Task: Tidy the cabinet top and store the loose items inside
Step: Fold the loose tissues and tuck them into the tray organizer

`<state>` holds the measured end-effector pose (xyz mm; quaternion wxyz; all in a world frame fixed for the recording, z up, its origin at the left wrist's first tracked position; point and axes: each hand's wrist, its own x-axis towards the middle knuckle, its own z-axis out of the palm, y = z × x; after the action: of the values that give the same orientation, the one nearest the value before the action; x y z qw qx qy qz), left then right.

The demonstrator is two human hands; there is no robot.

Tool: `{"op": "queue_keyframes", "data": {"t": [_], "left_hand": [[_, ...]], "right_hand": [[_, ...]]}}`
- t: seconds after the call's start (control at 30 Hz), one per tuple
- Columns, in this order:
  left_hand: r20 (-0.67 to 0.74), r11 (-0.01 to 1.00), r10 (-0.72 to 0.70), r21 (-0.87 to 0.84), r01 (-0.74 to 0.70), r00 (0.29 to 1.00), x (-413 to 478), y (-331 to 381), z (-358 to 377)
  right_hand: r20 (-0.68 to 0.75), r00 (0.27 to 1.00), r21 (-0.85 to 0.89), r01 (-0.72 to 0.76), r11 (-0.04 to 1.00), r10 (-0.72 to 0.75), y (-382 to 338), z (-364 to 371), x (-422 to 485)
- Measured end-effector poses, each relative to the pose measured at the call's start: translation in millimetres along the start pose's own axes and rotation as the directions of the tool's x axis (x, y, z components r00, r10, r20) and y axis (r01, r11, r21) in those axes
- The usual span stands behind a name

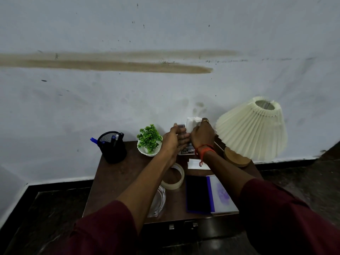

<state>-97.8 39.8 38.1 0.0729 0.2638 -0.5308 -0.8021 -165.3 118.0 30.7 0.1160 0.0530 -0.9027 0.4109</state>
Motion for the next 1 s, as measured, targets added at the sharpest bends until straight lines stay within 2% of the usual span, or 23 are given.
{"op": "queue_keyframes", "data": {"t": [0.23,0.43,0.77,1.0], "left_hand": [[0.020,0.999,-0.043,0.033,0.043,0.999,8,2,2],[0.034,0.998,-0.050,0.043,0.048,0.998,13,5,1],[0.059,0.998,-0.057,0.017,0.056,0.997,18,3,-1],[0.059,0.997,-0.078,-0.026,0.079,0.995,17,2,-1]], "right_hand": [[0.051,0.996,0.025,-0.075,0.997,0.074,12,11,7],[0.042,0.995,0.068,-0.097,0.993,0.094,16,13,11],[0.070,0.996,0.087,-0.069,0.994,0.063,23,18,18],[0.030,0.999,0.156,-0.021,0.988,0.017,33,20,14]]}}
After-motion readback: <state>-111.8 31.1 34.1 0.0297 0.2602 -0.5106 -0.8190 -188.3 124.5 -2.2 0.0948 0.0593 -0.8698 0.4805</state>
